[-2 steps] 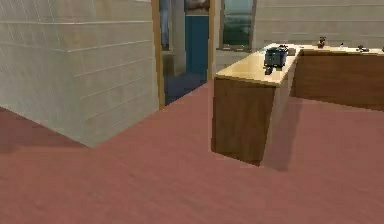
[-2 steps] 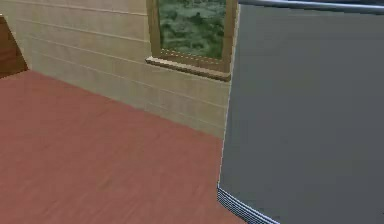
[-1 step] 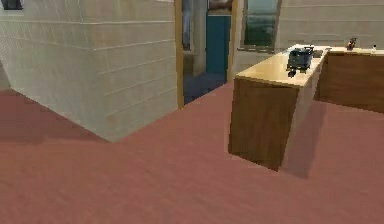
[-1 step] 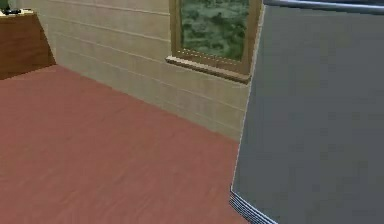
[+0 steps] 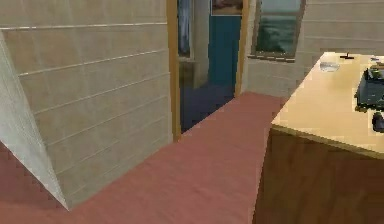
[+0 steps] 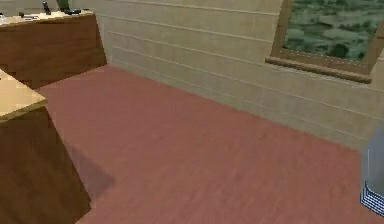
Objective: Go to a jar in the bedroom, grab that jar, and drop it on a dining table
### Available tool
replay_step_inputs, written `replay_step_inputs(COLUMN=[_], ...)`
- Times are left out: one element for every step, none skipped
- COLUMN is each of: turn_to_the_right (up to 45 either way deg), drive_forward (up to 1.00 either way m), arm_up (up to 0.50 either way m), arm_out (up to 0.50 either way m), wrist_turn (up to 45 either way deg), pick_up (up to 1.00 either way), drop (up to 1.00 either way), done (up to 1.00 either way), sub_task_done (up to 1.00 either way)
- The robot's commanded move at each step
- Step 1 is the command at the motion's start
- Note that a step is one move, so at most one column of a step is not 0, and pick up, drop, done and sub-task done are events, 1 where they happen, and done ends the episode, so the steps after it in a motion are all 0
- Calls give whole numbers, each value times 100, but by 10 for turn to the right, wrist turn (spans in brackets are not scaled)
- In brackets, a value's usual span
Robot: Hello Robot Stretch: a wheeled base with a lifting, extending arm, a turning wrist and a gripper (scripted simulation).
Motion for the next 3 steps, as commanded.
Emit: replay_step_inputs(turn_to_the_right=[-30, -90, 0], drive_forward=[0, 0, 65], arm_up=[0, 0, 0], arm_out=[0, 0, 0], wrist_turn=[0, 0, 0], pick_up=[0, 0, 0], drop=[0, 0, 0], done=[0, 0, 0], sub_task_done=[0, 0, 0])
